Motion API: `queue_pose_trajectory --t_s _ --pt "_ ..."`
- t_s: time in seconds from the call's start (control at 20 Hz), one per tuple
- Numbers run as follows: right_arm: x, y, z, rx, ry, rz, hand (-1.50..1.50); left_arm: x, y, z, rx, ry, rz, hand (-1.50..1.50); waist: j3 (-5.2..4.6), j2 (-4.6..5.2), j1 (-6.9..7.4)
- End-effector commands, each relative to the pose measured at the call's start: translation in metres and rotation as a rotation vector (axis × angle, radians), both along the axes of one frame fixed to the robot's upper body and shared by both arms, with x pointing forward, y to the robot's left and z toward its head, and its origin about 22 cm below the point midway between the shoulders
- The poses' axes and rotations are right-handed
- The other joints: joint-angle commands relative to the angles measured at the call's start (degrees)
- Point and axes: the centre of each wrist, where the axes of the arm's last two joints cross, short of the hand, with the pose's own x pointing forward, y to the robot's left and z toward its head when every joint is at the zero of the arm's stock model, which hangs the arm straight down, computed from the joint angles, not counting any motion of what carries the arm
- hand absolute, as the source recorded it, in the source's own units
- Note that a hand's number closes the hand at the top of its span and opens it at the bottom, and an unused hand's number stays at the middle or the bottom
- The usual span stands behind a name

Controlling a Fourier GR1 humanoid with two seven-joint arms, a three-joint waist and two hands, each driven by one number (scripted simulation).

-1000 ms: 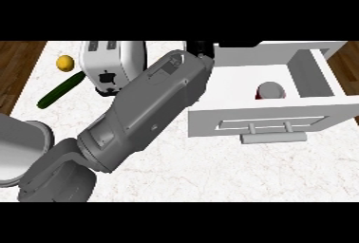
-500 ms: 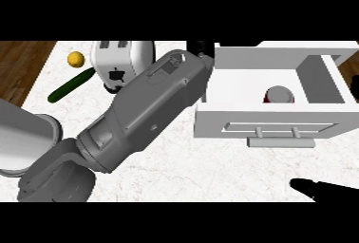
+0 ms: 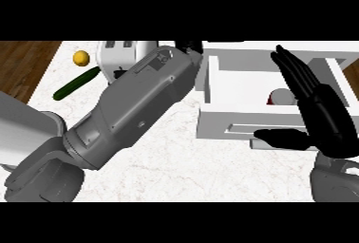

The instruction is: Pick up the can, place it into the drawer and close the drawer

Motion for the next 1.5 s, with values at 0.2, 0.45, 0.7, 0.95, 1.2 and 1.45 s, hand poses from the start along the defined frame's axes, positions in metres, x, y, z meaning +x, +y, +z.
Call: queue_pose_trajectory --t_s 0.2,0.45,0.7,0.95,1.2,1.45 --pt "0.054 0.017 -0.029 -0.283 0.053 -0.021 -1.50 0.001 0.022 0.004 0.023 -0.004 0.049 -1.50 -0.01 -0.21 0.70" --pt "0.085 0.040 -0.053 -0.303 0.040 -0.077 -1.50 0.002 0.051 0.004 0.025 0.002 0.054 -1.50 0.02 -0.17 0.58" --pt "0.102 0.034 -0.102 -0.348 0.074 -0.127 -1.50 -0.001 0.067 0.010 0.009 -0.001 0.067 -1.50 0.05 -0.03 1.14" --pt "0.120 0.034 -0.111 -0.378 0.035 -0.155 -1.50 -0.003 0.087 0.017 0.025 -0.006 0.071 -1.50 0.07 0.06 0.42" --pt "0.131 0.022 -0.123 -0.389 0.012 -0.217 -1.50 -0.009 0.093 0.018 0.029 -0.006 0.070 -1.50 0.11 0.41 1.35" --pt "0.143 0.019 -0.120 -0.376 -0.038 -0.264 -1.50 -0.011 0.104 0.030 0.013 -0.001 0.067 -1.50 0.14 0.79 2.03"
